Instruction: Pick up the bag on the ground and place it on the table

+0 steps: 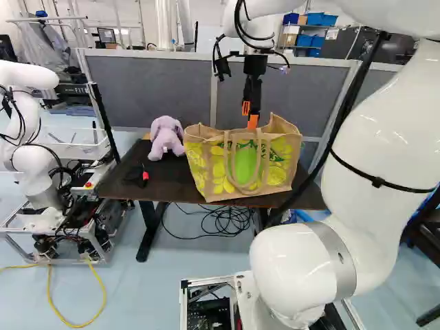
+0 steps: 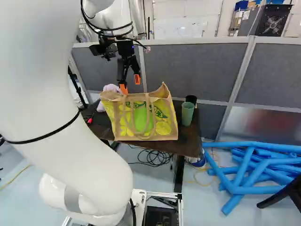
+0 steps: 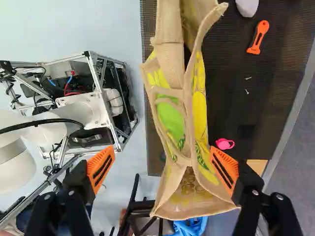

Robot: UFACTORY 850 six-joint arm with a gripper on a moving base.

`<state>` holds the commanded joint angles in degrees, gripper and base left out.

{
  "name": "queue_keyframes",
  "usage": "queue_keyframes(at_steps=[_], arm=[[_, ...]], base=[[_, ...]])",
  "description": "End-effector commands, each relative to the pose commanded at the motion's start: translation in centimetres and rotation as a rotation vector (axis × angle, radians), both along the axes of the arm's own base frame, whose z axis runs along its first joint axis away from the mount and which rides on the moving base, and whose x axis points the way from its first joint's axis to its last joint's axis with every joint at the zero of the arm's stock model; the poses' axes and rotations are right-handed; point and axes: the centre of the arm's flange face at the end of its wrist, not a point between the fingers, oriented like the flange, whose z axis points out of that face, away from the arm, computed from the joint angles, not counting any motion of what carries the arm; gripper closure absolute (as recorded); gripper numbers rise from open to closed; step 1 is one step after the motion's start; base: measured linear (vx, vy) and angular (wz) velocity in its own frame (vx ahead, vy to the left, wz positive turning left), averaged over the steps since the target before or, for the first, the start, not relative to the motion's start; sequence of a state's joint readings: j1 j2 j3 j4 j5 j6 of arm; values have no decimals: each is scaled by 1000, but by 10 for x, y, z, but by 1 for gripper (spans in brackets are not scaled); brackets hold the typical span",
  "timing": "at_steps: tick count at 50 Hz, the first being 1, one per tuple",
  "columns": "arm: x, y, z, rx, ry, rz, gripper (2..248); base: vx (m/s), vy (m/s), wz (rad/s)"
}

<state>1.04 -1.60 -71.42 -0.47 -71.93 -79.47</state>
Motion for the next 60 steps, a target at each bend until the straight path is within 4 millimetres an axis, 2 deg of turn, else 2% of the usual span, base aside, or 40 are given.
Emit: queue_keyframes(at_steps=[60], arm=[[0, 0, 0, 0, 0, 0, 3]], base=[[-121, 0, 6]])
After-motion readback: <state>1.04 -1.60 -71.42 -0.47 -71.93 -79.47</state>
